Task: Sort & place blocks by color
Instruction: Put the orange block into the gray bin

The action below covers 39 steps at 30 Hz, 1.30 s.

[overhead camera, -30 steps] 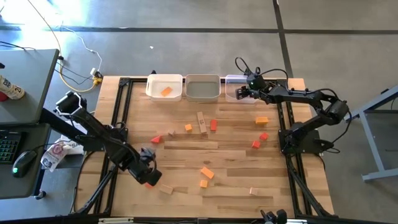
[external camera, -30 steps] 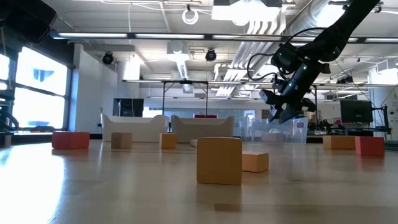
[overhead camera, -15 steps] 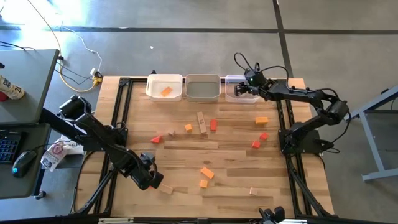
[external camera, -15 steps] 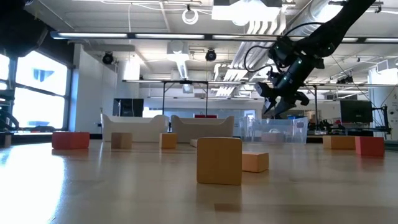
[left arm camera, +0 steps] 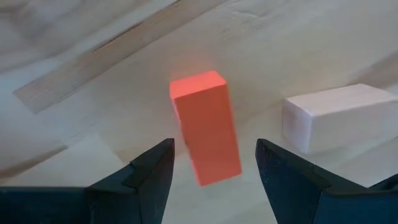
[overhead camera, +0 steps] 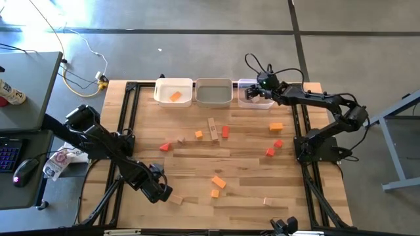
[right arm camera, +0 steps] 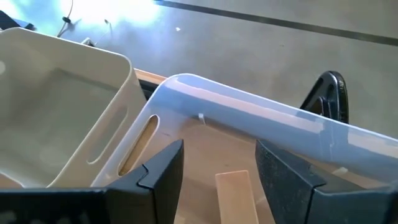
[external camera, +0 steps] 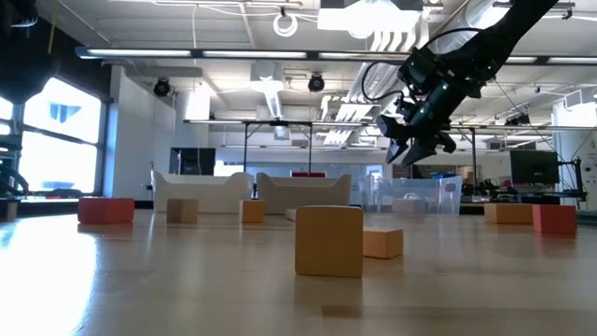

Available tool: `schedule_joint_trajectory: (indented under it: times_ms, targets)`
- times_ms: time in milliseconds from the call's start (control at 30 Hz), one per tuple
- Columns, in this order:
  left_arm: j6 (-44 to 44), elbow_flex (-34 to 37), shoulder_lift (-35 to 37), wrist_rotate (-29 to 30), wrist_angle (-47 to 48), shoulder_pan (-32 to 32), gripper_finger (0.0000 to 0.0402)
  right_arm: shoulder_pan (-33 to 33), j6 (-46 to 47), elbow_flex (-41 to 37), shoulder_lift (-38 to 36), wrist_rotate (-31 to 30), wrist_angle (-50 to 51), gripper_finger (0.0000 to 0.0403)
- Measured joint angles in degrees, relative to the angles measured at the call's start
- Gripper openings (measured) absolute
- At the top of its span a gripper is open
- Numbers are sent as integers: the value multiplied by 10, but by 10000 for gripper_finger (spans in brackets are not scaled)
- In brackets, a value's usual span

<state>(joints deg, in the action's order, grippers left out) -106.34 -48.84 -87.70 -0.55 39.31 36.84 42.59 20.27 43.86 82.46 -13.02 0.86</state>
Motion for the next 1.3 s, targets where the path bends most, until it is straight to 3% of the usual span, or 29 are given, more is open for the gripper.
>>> schedule_joint_trajectory:
  times_ms: [667,1133,1300]
  targets:
    - [-21,51,0,-20,-37,-1,210,0,-11,0,0,23,2,186]
    - [33,50,1,-15,-25,-1,106,0,-11,0,0,70,2,186]
    - [56,50,4,8,-26,-3,104,-6,-11,0,0,82,2,186]
